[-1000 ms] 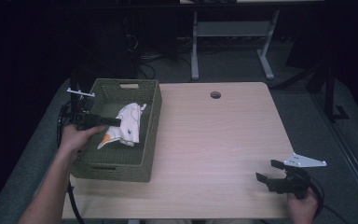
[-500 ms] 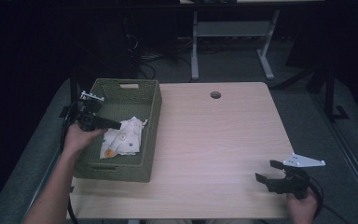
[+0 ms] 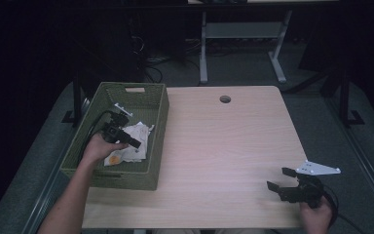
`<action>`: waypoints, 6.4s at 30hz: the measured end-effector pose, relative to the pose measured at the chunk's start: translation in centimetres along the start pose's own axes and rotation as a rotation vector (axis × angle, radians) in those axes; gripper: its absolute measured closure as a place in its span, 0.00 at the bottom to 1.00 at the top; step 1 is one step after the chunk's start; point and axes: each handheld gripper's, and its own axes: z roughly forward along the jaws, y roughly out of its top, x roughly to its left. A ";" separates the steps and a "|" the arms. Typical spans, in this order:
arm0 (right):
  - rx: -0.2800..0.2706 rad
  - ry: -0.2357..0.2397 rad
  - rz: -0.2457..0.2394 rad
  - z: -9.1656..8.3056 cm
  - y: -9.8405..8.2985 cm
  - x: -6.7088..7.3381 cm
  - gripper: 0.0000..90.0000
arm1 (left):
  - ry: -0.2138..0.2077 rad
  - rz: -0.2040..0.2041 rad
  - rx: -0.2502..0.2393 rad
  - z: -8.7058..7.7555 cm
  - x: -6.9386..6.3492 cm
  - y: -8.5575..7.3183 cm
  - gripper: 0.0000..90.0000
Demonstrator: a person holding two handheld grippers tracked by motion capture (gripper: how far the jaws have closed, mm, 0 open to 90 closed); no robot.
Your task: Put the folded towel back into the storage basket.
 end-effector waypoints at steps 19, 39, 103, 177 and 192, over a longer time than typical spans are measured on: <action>-0.006 0.004 -0.006 -0.1 0.0 0.0 0.16 | 0.104 -0.009 0.155 3.4 -0.1 0.7 0.99; -0.003 0.021 -0.024 0.0 0.2 0.0 0.16 | -0.027 -0.024 -0.054 -1.3 -0.3 -1.5 0.79; 0.002 0.010 -0.003 0.2 -0.2 0.1 0.16 | -0.125 0.060 -0.393 -6.5 -7.7 -2.3 0.50; -0.027 0.007 0.041 -0.8 -0.9 -0.2 0.16 | -0.231 0.232 -0.442 0.7 -20.4 2.1 0.32; -0.038 0.005 0.057 -1.1 -1.0 -0.5 0.16 | -0.229 0.281 -0.402 4.1 -22.9 1.1 0.31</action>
